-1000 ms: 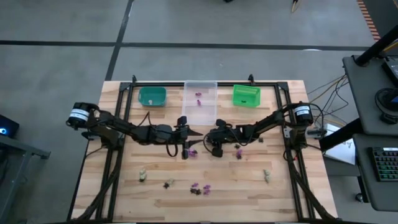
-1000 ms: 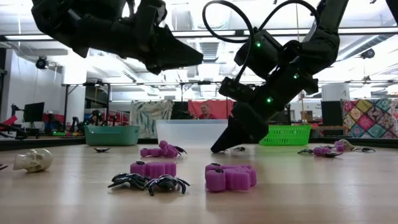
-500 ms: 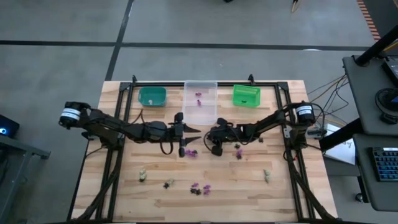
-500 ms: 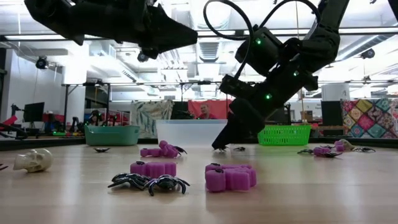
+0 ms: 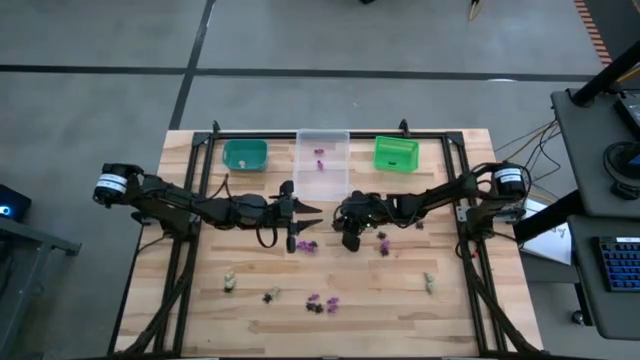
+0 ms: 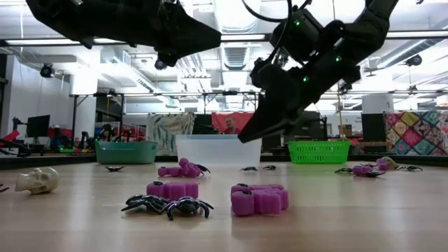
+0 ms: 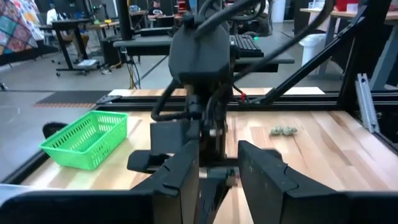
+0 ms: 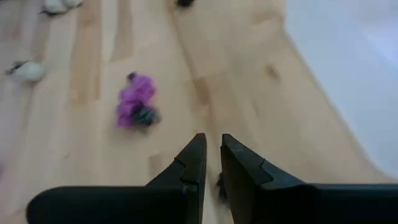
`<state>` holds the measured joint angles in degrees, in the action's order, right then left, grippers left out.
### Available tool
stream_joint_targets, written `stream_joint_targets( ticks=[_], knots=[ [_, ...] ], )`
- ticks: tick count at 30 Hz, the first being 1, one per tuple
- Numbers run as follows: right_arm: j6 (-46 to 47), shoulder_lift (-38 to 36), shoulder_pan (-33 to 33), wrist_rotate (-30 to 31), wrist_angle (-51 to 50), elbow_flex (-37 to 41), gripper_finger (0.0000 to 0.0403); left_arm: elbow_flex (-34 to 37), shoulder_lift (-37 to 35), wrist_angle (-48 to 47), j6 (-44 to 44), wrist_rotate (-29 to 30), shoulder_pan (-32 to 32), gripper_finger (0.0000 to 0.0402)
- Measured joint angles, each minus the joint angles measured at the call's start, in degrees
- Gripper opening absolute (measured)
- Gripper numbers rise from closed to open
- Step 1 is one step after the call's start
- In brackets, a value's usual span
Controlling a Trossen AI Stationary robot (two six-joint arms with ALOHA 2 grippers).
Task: Sort Halloween decoration
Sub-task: Put the black spider toy into the green bin
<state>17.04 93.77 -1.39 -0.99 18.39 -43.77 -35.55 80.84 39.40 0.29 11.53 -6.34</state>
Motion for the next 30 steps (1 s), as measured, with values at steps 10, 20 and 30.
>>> stream_joint_targets(
  ticks=[10,20,30],
  knots=[
    [4.68,-11.19,0.00,-4.13,-18.78,-0.02,0.0038,0.00,-0.09,-0.48,-5.96,-0.11,-0.88,0.0096],
    [3.80,-19.51,2.00,-3.40,-29.67,0.14,0.0038,0.00,-0.09,-4.27,-13.67,-7.42,-1.25,0.0096],
    [-12.40,-10.03,6.25,2.48,-13.77,1.51,0.0038,0.00,0.07,-5.57,-17.93,-7.54,-1.36,0.0096]
  ],
)
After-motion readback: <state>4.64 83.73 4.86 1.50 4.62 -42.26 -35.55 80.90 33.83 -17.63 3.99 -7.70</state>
